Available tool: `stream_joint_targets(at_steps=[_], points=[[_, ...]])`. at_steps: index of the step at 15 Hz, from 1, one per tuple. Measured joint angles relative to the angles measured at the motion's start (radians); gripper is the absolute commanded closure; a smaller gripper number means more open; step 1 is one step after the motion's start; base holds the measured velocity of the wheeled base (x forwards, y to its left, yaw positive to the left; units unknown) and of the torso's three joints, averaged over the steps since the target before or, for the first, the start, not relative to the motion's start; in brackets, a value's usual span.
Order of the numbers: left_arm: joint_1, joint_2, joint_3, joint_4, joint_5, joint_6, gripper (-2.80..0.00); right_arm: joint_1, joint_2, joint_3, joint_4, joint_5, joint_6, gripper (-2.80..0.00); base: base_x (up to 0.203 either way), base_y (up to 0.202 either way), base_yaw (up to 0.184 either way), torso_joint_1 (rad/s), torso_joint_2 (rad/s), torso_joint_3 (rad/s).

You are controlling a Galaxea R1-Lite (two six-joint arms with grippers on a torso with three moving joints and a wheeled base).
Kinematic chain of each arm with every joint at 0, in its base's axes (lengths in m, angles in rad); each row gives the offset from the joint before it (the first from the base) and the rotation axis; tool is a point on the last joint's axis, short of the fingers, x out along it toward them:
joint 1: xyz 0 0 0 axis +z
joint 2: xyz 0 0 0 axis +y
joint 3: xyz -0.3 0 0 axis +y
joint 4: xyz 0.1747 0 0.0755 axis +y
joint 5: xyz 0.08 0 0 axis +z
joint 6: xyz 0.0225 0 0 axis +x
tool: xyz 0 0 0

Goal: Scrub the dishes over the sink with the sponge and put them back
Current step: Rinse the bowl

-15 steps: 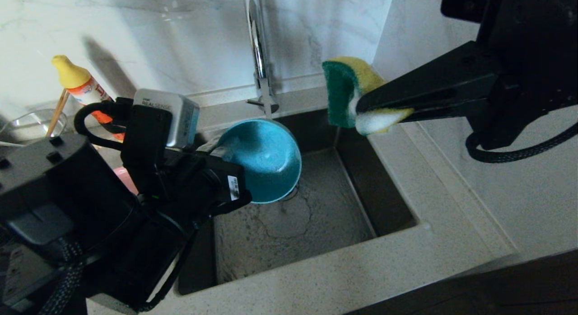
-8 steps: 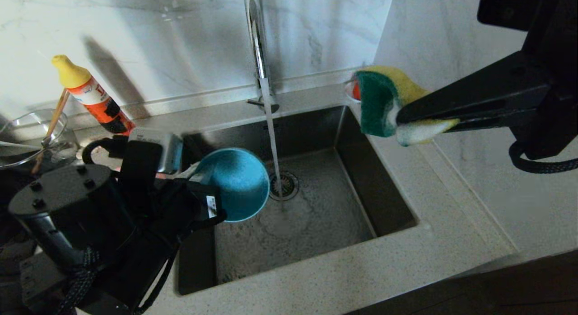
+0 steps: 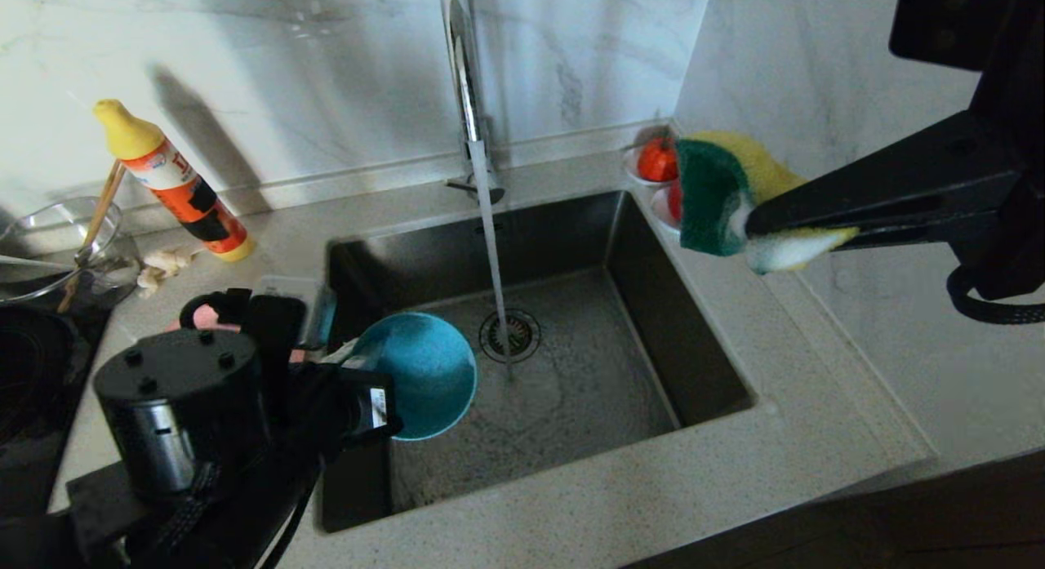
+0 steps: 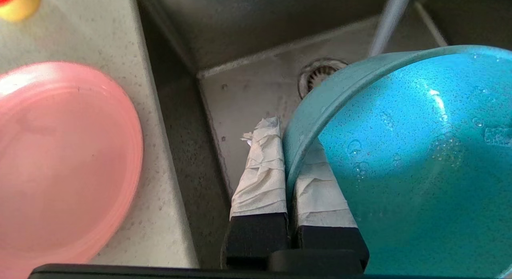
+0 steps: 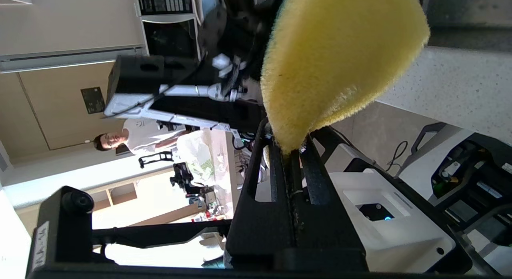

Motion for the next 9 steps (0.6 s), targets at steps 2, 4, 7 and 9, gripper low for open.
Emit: stream_joint_targets(at_steps=[2, 4, 7, 9], points=[[0.022, 0.035, -0.074, 0.062, -0.003, -0.061, 0.0, 0.0, -0.003, 0.009, 0.001, 0.0, -0.001, 0.0, 0.0, 0.0, 0.0, 0.0, 0.0, 0.0], [0.038, 0.067, -0.148, 0.149, -0.005, -0.114, 0.0, 0.0, -0.007, 0.02, 0.0, -0.001, -0.003, 0.0, 0.0, 0.0, 0.0, 0.0, 0.0, 0.0], [0.052, 0.107, -0.249, 0.238, -0.006, -0.174, 0.0, 0.0, -0.013, 0.049, -0.006, -0.001, -0.022, 0.0, 0.0, 0.0, 0.0, 0.0, 0.0, 0.0], [0.064, 0.136, -0.301, 0.256, -0.005, -0.196, 0.0, 0.0, -0.019, 0.055, -0.007, 0.0, -0.029, 0.0, 0.0, 0.0, 0.0, 0.0, 0.0, 0.0]])
